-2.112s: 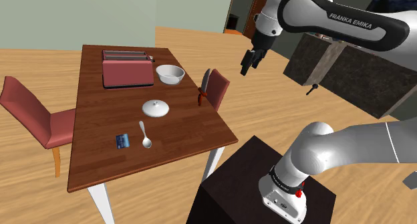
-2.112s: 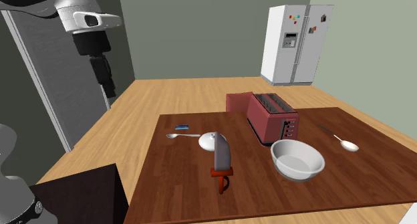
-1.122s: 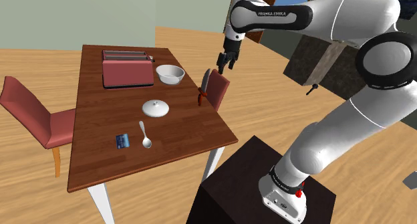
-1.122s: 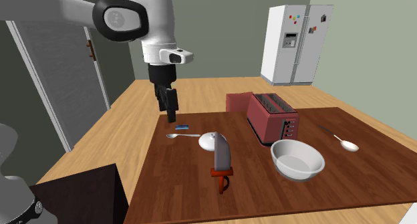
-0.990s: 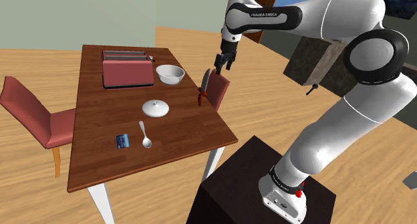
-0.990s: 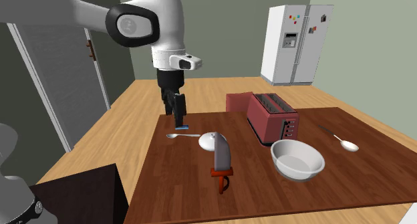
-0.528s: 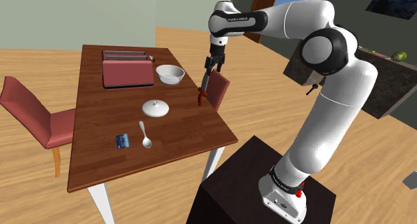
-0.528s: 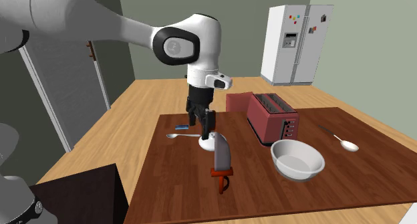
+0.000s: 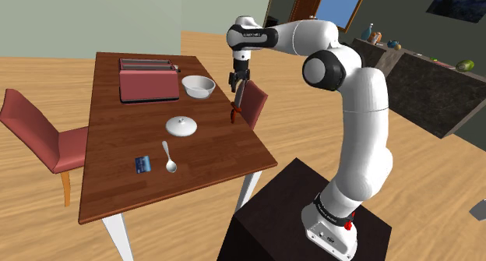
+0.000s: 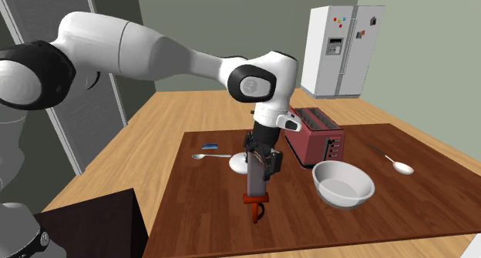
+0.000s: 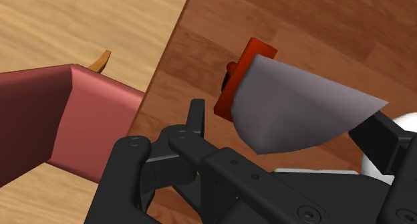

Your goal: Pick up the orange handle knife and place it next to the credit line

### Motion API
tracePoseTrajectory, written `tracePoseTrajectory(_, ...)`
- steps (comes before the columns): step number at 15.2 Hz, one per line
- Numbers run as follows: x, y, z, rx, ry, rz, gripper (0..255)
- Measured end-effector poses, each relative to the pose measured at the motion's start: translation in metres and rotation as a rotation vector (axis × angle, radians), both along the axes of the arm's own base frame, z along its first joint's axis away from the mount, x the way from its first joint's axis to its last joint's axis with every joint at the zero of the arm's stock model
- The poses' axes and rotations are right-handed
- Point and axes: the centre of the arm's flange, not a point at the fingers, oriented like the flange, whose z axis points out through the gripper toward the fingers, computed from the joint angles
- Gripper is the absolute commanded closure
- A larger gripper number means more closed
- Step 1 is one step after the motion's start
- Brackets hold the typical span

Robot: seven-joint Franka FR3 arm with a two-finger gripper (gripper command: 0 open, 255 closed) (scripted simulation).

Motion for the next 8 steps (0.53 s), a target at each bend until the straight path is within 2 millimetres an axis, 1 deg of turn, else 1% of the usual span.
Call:
tracePoseTrajectory(5, 0.053, -0.017, -0.046, 0.019, 0.048, 0.006, 0)
tracePoseTrajectory(6, 0.057, -0.017, -0.056, 0.021, 0.055, 0.007, 0)
tracePoseTrajectory(8, 0.057, -0.019, -0.066, 0.023, 0.060, 0.008, 0)
